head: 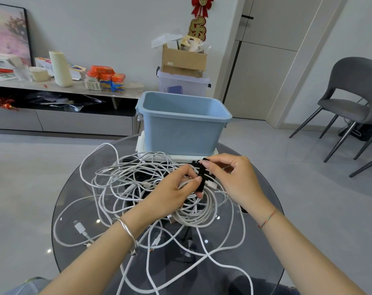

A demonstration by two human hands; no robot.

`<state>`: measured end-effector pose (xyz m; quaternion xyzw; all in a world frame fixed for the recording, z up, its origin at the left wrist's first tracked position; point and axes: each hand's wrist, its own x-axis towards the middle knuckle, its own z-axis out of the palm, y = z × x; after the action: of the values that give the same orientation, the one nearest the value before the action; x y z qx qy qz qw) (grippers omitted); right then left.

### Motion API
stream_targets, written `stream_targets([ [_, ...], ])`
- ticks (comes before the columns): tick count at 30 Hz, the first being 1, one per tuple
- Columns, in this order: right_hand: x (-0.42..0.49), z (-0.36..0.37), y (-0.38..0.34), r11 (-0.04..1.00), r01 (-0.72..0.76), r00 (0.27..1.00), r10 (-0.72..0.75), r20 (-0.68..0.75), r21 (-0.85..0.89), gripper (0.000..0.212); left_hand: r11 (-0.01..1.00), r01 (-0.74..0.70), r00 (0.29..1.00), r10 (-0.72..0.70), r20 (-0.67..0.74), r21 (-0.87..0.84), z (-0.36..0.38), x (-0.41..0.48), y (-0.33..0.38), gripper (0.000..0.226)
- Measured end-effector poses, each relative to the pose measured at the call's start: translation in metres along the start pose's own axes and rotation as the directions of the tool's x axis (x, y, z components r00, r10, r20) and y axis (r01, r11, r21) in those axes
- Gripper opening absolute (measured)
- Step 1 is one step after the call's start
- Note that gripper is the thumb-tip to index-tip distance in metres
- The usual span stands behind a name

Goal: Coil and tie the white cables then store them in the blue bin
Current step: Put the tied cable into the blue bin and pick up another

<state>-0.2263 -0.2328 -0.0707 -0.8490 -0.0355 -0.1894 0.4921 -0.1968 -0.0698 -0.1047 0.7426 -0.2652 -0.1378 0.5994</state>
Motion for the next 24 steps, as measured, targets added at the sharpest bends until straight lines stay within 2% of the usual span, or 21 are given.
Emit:
stream_targets([
  [4,-0.0022,0.0014,-0.0048,0.995,-0.02,1.0,0.019,0.005,0.094,0.009,1.0,0.007,1.0,-0.007,-0.016,-0.011,-0.0017,0.0007,-0.0001,0.016],
  [8,-0.0024,0.0008,-0.0049,0.992,-0.048,0.999,0.049,-0.006,0.118,0.008,1.0,0.014,1.0,-0.015,-0.026,-0.006,-0.0004,-0.0001,0.0012,0.017],
  [20,-0.0041,0.0004,-0.0036,1.0,0.01,0.998,-0.009,0.061,-0.022,0.009,0.995,0.078,0.997,-0.079,-0.016,-0.068,0.0003,0.0016,-0.0011,0.019],
  [24,-0.0027,-0.0008,-0.0011,0.992,0.105,0.994,-0.106,-0.007,-0.069,0.005,0.989,0.118,0.991,-0.124,-0.053,-0.089,0.0036,0.0034,-0.0027,0.018],
])
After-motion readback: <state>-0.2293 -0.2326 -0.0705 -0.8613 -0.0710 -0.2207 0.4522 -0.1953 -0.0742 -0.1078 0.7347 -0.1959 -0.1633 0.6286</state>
